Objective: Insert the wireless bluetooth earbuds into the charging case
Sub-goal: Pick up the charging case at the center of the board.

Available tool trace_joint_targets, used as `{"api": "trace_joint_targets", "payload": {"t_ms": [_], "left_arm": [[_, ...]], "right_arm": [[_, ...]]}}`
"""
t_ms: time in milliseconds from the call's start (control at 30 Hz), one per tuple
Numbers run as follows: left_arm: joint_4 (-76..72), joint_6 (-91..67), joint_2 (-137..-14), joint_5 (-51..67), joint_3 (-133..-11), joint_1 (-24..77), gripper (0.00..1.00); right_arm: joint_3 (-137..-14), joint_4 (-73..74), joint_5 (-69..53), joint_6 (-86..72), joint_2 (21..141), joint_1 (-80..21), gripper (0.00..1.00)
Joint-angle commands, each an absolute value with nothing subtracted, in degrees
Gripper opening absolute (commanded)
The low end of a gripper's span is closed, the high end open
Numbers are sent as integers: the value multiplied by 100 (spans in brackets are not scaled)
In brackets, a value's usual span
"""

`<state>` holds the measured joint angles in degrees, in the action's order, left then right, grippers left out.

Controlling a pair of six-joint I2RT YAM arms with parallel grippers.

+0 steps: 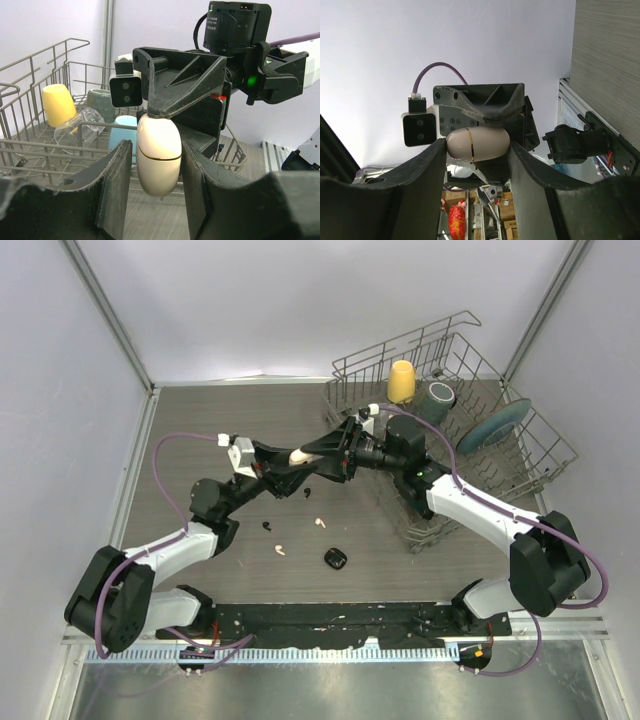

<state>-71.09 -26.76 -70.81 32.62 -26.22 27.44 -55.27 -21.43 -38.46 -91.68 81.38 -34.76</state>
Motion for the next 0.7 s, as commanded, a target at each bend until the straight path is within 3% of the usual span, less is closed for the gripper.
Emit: {"api": "trace_joint_targets", "payload": {"t_ms": [0, 133, 300, 433, 567, 667], "left_arm": [[-7242, -2619, -7154, 3208, -2804, 2769, 43], [-7242, -2610, -7189, 3173, -2795, 2769, 35], [-7251, -2619, -7242, 3129, -2795, 2769, 17], [-7269, -2610, -7268, 3129, -2778, 2769, 15], [-7277, -2549, -7242, 3085, -2716, 2769, 0], [-7286, -2479, -7172, 3041, -2628, 2769, 0]], "right_arm": [[-5581, -2540, -3911, -9237, 7954, -3498, 1], [-5563, -2601, -3911, -9272, 7963, -3498, 1], [-5563, -2602, -3929, -9290, 7980, -3498, 1], [-5572, -2602, -3937, -9299, 7981, -3498, 1], [-5572, -2619, -3972, -9308, 8016, -3498, 2], [-5555, -2645, -3999, -9308, 8024, -3498, 20]]}}
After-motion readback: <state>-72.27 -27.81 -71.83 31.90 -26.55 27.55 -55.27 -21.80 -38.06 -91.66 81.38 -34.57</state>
